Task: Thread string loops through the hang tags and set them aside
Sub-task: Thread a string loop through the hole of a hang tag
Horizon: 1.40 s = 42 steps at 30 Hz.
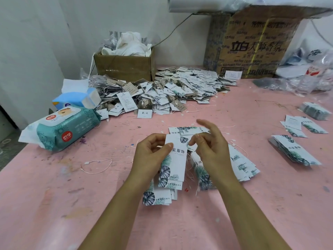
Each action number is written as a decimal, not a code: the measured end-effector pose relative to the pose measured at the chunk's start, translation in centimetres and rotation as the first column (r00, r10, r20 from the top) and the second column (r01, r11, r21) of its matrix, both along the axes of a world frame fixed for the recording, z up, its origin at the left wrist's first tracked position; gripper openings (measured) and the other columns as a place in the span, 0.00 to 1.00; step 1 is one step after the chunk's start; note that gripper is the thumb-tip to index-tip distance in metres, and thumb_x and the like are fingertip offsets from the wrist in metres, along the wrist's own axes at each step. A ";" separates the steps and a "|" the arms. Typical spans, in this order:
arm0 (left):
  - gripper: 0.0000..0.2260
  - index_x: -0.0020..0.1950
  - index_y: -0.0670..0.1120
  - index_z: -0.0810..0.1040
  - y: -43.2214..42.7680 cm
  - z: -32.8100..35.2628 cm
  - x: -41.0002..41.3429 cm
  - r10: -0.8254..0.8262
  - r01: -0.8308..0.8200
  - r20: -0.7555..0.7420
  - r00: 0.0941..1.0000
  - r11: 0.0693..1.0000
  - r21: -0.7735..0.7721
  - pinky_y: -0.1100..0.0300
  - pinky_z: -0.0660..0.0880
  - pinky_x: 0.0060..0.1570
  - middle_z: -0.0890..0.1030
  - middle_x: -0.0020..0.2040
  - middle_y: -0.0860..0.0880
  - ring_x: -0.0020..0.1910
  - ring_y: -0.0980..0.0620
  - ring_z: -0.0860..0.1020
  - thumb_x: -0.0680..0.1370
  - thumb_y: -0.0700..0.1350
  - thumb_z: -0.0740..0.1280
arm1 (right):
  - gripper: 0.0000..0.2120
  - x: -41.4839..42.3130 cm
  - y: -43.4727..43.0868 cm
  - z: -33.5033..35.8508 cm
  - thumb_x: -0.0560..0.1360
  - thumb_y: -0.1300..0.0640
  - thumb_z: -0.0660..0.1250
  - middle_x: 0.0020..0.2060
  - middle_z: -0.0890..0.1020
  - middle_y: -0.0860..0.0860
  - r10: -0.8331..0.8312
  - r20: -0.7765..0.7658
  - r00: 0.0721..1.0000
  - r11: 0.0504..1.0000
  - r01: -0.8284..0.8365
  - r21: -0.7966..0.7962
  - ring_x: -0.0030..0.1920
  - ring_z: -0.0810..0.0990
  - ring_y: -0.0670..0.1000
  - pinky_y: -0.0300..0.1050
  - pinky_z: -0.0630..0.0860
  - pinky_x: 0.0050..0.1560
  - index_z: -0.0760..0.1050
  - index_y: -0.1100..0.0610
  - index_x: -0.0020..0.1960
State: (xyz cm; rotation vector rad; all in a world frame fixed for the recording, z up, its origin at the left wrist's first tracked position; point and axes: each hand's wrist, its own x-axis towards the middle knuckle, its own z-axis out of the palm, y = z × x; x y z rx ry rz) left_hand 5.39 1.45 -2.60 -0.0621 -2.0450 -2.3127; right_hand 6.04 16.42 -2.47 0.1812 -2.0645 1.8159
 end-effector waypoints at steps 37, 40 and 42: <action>0.12 0.43 0.55 0.85 0.1 0.5 0.8 -0.093 0.091 -0.029 0.995 0.993 -0.077 0.43 0.79 0.42 0.84 0.39 0.46 0.38 0.47 0.81 0.74 0.37 0.69 | 0.03 0.2 -0.9 0.0 0.69 0.60 0.69 0.34 0.71 0.51 -0.143 -0.275 0.951 0.858 0.258 0.443 0.39 0.73 0.55 0.56 0.74 0.35 0.80 0.59 0.41; 0.10 0.46 0.52 0.84 0.0 0.4 0.7 -0.124 0.121 -0.032 0.992 0.990 -0.066 0.48 0.79 0.42 0.85 0.40 0.45 0.39 0.46 0.82 0.74 0.38 0.68 | 0.03 0.1 -0.8 -0.1 0.70 0.60 0.69 0.34 0.71 0.48 -0.128 -0.246 0.961 0.877 0.225 0.424 0.38 0.73 0.51 0.48 0.70 0.35 0.80 0.59 0.41; 0.08 0.51 0.48 0.83 0.0 0.3 0.6 -0.133 0.132 -0.011 0.991 0.990 -0.046 0.51 0.78 0.42 0.84 0.42 0.44 0.41 0.46 0.81 0.74 0.40 0.68 | 0.04 0.1 -0.7 -0.1 0.71 0.59 0.68 0.34 0.69 0.43 -0.116 -0.236 0.965 0.887 0.207 0.412 0.38 0.71 0.45 0.41 0.66 0.36 0.80 0.58 0.42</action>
